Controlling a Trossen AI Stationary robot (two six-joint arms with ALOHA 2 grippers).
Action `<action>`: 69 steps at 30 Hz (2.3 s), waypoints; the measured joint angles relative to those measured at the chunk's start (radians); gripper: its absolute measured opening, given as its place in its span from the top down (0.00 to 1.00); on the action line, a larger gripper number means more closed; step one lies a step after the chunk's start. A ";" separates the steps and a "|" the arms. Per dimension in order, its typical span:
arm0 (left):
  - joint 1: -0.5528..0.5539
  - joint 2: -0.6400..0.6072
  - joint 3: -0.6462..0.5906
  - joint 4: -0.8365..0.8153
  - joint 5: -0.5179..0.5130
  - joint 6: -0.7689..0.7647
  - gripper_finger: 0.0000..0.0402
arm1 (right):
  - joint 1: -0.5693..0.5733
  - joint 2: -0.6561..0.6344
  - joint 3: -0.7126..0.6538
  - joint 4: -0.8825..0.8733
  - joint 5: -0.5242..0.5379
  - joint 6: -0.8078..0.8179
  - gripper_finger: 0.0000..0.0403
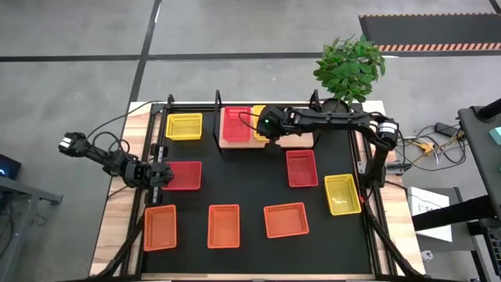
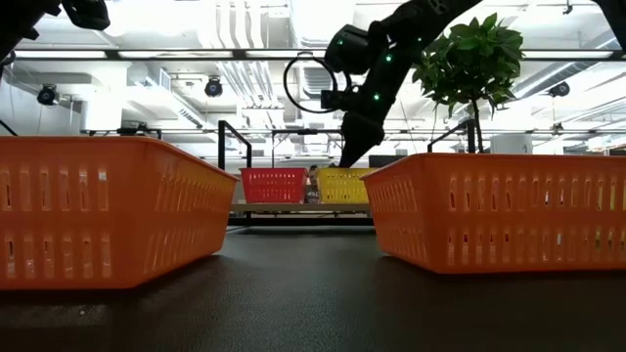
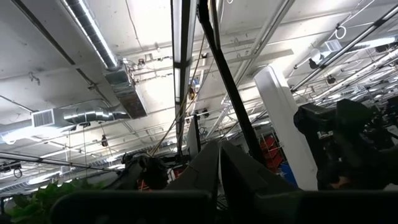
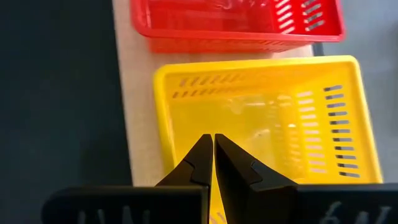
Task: Stack baskets on shelf by color
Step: Put the middle yellow bin on the shelf, then put the right orange bin on the shelf
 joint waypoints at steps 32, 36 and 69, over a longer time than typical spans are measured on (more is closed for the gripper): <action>0.000 0.000 0.000 0.000 0.000 -0.002 1.00 | 0.148 -0.083 0.146 -0.162 -0.259 0.154 0.98; 0.000 0.002 0.000 -0.001 0.000 -0.003 1.00 | 0.237 -0.093 0.146 -0.190 -0.257 0.220 0.98; 0.000 0.002 0.000 -0.005 0.000 -0.004 1.00 | 0.768 -0.093 0.144 -0.661 -0.037 -0.209 0.53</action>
